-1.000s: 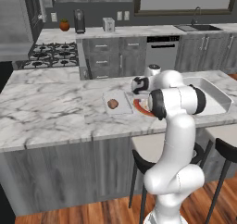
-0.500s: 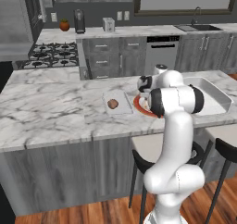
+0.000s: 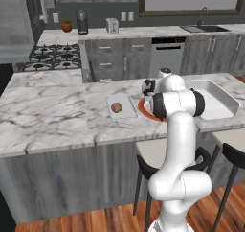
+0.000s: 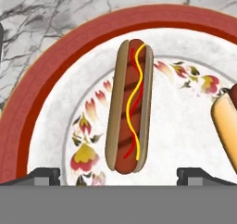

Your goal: Place one cooked food and one vegetable from the large plate to each tupperware container.

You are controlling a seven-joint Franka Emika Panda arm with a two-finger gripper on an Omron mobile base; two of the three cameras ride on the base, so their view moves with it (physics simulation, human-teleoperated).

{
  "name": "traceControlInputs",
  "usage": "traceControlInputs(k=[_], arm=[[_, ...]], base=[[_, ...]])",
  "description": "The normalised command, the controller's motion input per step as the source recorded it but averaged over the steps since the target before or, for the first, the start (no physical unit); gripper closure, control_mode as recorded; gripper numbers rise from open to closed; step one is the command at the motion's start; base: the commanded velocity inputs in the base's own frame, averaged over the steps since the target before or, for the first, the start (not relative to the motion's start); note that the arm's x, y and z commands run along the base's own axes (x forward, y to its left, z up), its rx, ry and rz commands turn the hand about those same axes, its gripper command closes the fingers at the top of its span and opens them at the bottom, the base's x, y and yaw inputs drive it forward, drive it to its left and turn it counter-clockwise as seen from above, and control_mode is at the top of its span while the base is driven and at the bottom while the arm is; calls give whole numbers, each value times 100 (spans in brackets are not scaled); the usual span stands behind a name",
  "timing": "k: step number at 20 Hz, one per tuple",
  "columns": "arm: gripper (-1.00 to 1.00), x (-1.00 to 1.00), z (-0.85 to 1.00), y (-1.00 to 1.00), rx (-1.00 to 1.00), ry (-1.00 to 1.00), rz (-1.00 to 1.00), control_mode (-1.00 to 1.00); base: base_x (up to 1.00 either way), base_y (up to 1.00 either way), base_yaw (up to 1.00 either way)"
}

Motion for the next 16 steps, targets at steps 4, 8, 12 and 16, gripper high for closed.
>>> traceControlInputs(k=[4, 8, 12, 16], arm=[[-100, 34, -25, 0, 0, 0, 0, -100], [-100, 10, -18, -25, 0, -1, 0, -100], [-100, 8, -33, -9, 0, -3, 0, -100], [-100, 3, -69, 9, -2, -11, 0, -100]], base=[[0, 0, 0], [0, 0, 0], [0, 0, 0], [0, 0, 0]])
